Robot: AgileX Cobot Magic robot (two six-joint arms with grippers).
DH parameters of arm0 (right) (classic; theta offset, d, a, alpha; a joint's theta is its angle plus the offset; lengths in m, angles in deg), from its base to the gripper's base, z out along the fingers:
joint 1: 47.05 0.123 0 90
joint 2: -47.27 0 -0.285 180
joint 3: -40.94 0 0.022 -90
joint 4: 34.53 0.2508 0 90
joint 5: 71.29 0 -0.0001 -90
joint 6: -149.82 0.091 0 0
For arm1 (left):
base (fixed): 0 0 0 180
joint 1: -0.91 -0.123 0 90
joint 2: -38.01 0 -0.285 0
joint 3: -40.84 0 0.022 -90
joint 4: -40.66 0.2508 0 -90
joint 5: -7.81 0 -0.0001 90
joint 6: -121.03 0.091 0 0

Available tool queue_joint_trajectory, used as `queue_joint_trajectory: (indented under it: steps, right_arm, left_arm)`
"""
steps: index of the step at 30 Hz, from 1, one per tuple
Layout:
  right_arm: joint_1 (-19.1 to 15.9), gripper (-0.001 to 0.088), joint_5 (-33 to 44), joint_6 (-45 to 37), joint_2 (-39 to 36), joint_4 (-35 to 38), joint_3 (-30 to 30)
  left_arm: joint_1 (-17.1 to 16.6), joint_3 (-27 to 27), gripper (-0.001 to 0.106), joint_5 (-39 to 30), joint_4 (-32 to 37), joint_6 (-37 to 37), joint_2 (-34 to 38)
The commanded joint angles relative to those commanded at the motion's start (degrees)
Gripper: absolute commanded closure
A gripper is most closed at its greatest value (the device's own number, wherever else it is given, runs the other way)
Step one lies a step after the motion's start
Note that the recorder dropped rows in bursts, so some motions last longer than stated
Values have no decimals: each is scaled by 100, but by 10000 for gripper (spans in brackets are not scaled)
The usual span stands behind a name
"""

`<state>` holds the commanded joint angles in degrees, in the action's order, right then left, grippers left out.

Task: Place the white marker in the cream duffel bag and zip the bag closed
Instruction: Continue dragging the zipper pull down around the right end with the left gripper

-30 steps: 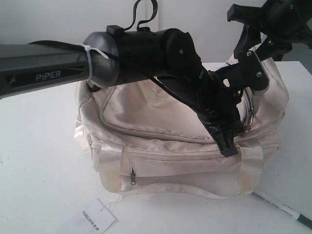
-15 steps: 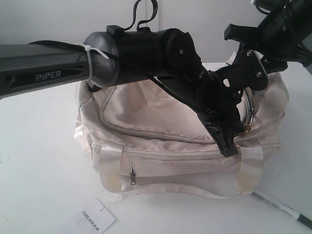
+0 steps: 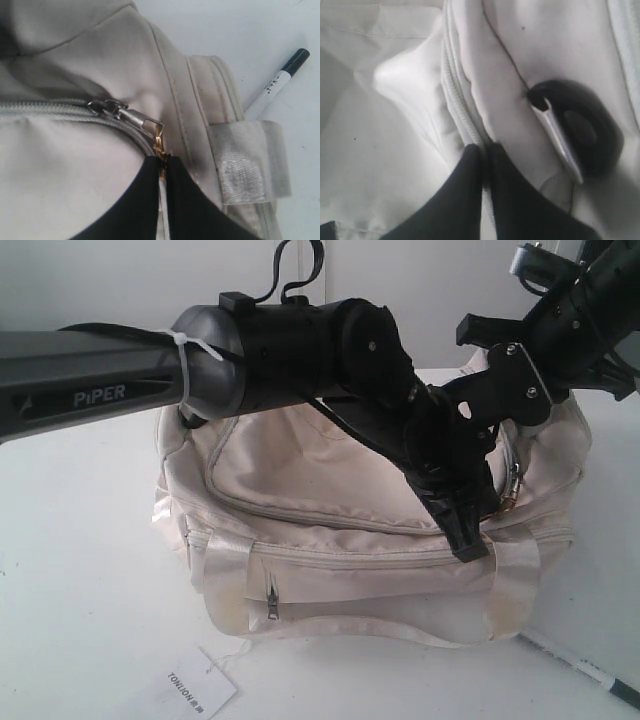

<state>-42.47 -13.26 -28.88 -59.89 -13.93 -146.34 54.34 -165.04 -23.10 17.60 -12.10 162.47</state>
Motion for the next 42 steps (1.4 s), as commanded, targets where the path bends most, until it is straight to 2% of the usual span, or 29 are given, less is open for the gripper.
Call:
queue_joint_trajectory:
  steps: [13, 27, 42]
  right_arm:
    - [0, 868, -270, -70, 384, 24, -12]
    - [0, 868, -441, -324, 421, 24, -12]
    - [0, 868, -542, -324, 434, 24, -12]
  left_arm:
    - [0, 0, 1053, -13, 0, 0, 0]
    - [0, 0, 1053, -99, 0, 0, -129]
    - [0, 0, 1053, -866, 0, -10, -238]
